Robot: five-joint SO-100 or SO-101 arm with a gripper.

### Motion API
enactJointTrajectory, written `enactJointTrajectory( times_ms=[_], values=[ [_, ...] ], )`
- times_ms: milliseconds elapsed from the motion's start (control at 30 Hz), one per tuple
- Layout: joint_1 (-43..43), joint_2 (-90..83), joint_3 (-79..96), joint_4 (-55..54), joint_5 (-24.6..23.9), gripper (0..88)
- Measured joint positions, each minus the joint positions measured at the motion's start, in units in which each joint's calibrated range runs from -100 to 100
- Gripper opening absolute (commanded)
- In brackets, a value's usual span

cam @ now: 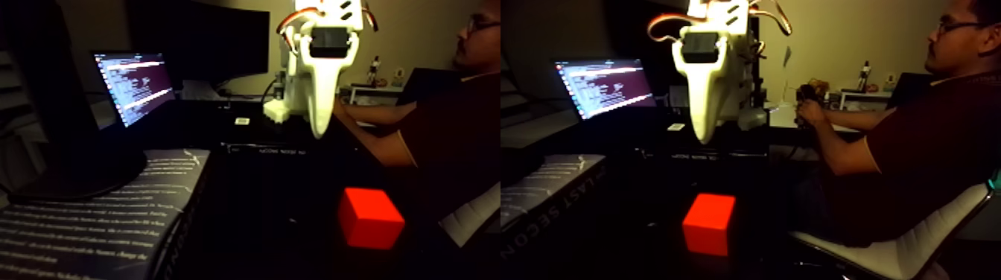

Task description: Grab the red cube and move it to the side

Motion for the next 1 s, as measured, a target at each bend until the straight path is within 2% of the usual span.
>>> enactJointTrajectory(
  times_ms=[1000],
  values=[
    [0.0, 0.0, 0.27, -1.8, 0.05, 1.1]
  ],
)
